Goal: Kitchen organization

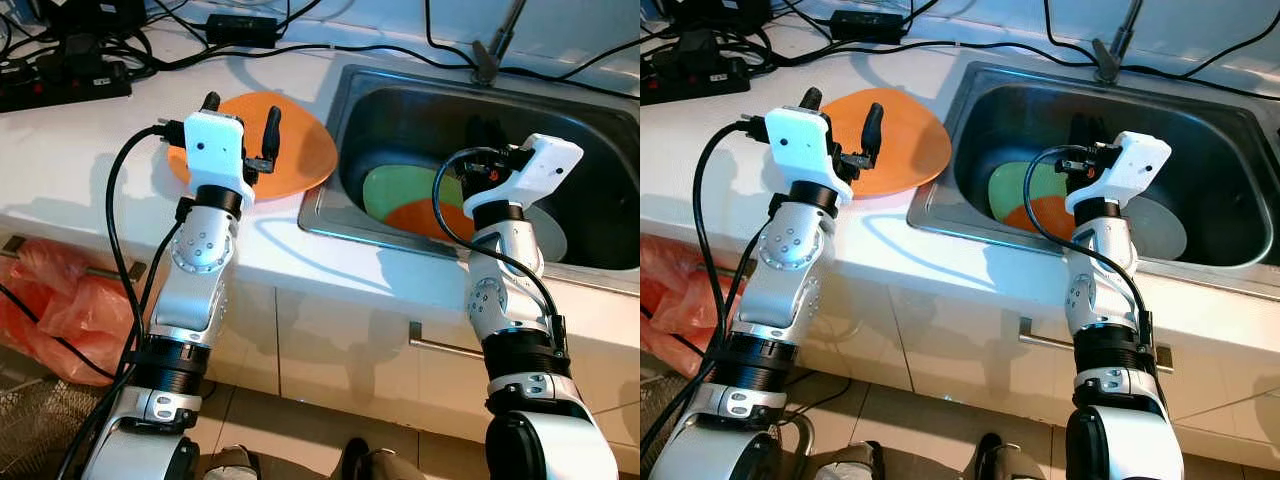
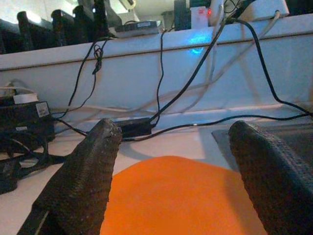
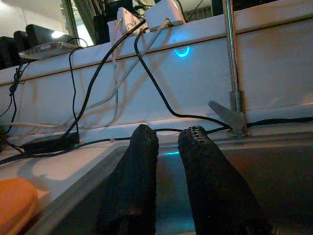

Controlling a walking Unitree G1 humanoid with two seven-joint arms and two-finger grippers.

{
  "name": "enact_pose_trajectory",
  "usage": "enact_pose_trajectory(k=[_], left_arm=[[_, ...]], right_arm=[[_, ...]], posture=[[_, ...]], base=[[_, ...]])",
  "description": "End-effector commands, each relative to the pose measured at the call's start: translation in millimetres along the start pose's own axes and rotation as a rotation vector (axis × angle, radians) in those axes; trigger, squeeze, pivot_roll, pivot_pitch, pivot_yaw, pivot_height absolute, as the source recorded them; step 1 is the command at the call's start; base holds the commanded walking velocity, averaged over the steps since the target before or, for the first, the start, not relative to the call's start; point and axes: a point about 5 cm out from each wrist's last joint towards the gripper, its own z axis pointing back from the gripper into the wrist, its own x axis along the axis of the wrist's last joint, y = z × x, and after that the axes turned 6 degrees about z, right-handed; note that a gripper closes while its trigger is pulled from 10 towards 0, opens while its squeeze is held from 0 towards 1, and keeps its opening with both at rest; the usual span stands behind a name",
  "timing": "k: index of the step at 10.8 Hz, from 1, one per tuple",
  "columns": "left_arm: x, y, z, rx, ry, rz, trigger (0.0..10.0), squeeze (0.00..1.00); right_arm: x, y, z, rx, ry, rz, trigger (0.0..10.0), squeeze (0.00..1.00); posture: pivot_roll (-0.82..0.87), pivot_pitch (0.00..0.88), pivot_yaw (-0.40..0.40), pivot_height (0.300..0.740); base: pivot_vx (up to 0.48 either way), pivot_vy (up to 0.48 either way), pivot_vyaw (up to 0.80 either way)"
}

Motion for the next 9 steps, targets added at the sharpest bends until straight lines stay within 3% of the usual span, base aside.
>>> enact_pose_trajectory(k=[1, 7, 9], left_arm=[[0.8, -1.1, -0.1, 0.0, -0.009, 0.003, 10.0, 0.0], [2.9, -1.4, -0.3, 0.006, -0.026, 0.011, 10.0, 0.0], [4.2, -1.2, -1.2, 0.013, -0.03, 0.013, 10.0, 0.0]], right_arm=[[-1.1, -4.5, 2.1, -0.014, 0.0, 0.007, 10.0, 0.0], [-3.7, -3.6, 2.2, -0.009, 0.015, 0.005, 10.0, 0.0], [-4.1, -4.2, 2.1, -0.009, 0.018, 0.007, 10.0, 0.0]], posture=[[0.08, 0.138, -0.045, 0.74], [0.08, 0.142, -0.05, 0.74], [0.07, 0.142, -0.052, 0.74]], base=[[-0.281, 0.0, 0.0], [-0.294, 0.0, 0.0], [0.0, 0.0, 0.0]])
